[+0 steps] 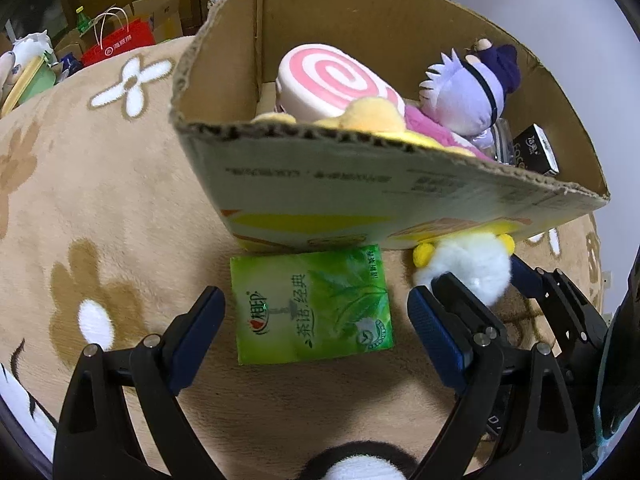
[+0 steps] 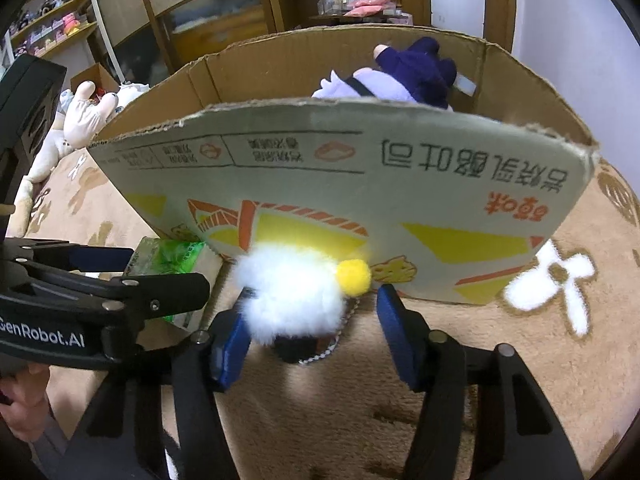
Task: Organize soft objects
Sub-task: 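Lower the left tool onto the green tissue pack while the right tool reaches the white pompom keychain, then close the left tool on the green tissue pack while the right tool grips the pompom, then lift the green tissue pack and pompom and carry both over the box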
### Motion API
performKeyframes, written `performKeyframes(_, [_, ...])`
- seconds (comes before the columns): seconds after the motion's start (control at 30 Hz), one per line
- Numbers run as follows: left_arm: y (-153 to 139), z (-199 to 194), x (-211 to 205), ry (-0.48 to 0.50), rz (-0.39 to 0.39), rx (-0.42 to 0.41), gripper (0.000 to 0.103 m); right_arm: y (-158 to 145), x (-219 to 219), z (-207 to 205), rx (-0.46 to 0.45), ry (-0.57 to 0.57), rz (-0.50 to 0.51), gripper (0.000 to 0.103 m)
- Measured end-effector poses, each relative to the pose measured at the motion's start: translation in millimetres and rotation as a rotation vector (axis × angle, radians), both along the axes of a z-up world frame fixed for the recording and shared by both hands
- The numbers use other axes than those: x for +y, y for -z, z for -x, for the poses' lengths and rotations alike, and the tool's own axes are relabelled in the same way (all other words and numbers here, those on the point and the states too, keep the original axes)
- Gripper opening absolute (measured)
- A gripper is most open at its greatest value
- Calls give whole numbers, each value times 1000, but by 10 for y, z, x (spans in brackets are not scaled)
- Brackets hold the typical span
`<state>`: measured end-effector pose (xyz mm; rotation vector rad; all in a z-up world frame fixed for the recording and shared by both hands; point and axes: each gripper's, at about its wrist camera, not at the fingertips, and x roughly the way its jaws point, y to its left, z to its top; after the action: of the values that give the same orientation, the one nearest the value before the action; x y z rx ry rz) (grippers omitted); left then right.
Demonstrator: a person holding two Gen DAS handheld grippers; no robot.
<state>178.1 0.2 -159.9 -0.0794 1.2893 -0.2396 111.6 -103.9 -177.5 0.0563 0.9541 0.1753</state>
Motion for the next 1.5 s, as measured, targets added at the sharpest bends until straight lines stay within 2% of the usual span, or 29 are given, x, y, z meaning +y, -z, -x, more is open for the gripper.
performKeyframes(0.1, [52,-17,33,-14,15,26,82,32,26,-15,13,-22,-8,50])
performKeyframes(0.2, [96,-31,54,-24,21,43,75,71,75,-27,26,-32,-5,43])
performKeyframes(0.23, [104,-28,57,-24,22,46,75,83,83,-35,32,-36,-7,40])
performKeyframes(0.43, [105,-21,61,-30,24,35,75,81,113,-30,49,-31,9,35])
performKeyframes(0.77, [100,181,52,-18,13,13,74,14,88,15,41,-2,-4,33])
performKeyframes(1.13, [-98,323,22,-15,-13,-55,74,-152,-109,180,5,62,-4,32])
performKeyframes(1.5, [-554,723,-62,3,-52,-213,74,-554,-254,395,-102,100,-31,32])
